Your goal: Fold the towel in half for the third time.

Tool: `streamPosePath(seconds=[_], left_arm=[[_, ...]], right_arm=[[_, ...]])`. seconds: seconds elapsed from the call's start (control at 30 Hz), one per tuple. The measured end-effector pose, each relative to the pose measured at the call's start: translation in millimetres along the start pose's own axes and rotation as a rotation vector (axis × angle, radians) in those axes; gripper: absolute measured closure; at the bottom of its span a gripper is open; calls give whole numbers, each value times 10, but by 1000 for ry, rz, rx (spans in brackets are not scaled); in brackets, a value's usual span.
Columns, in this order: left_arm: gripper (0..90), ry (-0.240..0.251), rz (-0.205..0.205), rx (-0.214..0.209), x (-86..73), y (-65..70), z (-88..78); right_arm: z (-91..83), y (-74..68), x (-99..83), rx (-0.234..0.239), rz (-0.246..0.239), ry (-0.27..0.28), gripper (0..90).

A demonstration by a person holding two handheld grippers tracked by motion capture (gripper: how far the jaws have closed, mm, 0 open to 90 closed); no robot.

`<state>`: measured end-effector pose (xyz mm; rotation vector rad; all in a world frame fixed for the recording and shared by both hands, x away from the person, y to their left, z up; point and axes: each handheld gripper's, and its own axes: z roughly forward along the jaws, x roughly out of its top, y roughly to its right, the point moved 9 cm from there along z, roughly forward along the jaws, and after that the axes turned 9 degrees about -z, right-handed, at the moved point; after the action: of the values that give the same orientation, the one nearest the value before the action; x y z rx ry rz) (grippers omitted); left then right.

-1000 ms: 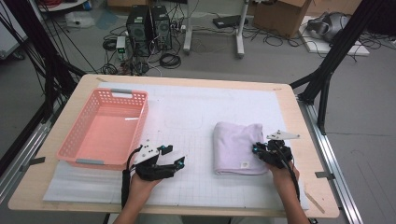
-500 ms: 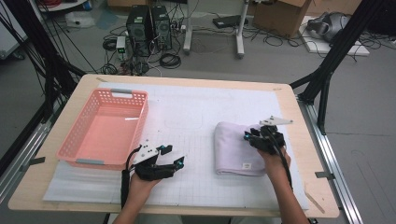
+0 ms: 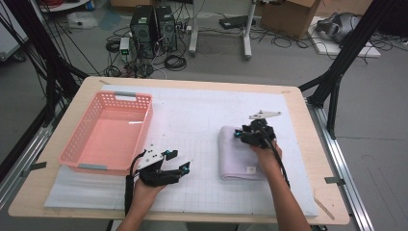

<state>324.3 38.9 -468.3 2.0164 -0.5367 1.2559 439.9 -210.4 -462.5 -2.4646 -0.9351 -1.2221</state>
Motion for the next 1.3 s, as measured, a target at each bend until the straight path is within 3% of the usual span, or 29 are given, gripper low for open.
streamPosePath(seconds=[0.07, 0.13, 0.27, 0.37, 0.43, 0.47, 0.57, 0.77, 0.87, 0.97, 1.1, 1.17, 1.3], left_arm=[[328, 7, -1, 0, 5, 10, -1], [328, 8, -1, 1, 7, 15, -2], [328, 15, -1, 0, 17, 13, -13], [326, 19, -6, 3, 22, 2, -19], [325, 23, -7, 5, 27, -2, -24], [325, 22, -7, 7, 28, -5, -27], [324, 25, -6, 6, 36, -11, -30], [318, 29, -15, 11, 47, -24, -31], [317, 32, -19, 11, 51, -25, -34], [317, 24, -25, 11, 47, -25, -35], [310, 27, -13, 18, 61, -23, -62], [295, 38, -15, 25, 85, -29, -74], [239, 56, -31, 23, 111, -30, -104]], right_arm=[[-116, 145, -68, -48, 22, 12, 701], [-148, 297, -218, -96, 39, -36, 741], [-189, 559, -471, -249, 59, -82, 740], [-285, 694, -585, -308, 124, -77, 700], [-384, 705, -590, -280, 156, -32, 699], [-439, 695, -592, -278, 150, -19, 692], [-581, 549, -591, -192, 144, 34, 642], [-807, 51, -707, -34, 38, 89, 631], [-847, -120, -834, 21, 5, 69, 664], [-860, -170, -983, 20, -30, 15, 694], [-982, -77, -1166, -36, -43, -21, 693], [-1059, -28, -1178, -46, -19, 4, 654], [-1201, 9, -1036, -54, 17, 113, 581]])
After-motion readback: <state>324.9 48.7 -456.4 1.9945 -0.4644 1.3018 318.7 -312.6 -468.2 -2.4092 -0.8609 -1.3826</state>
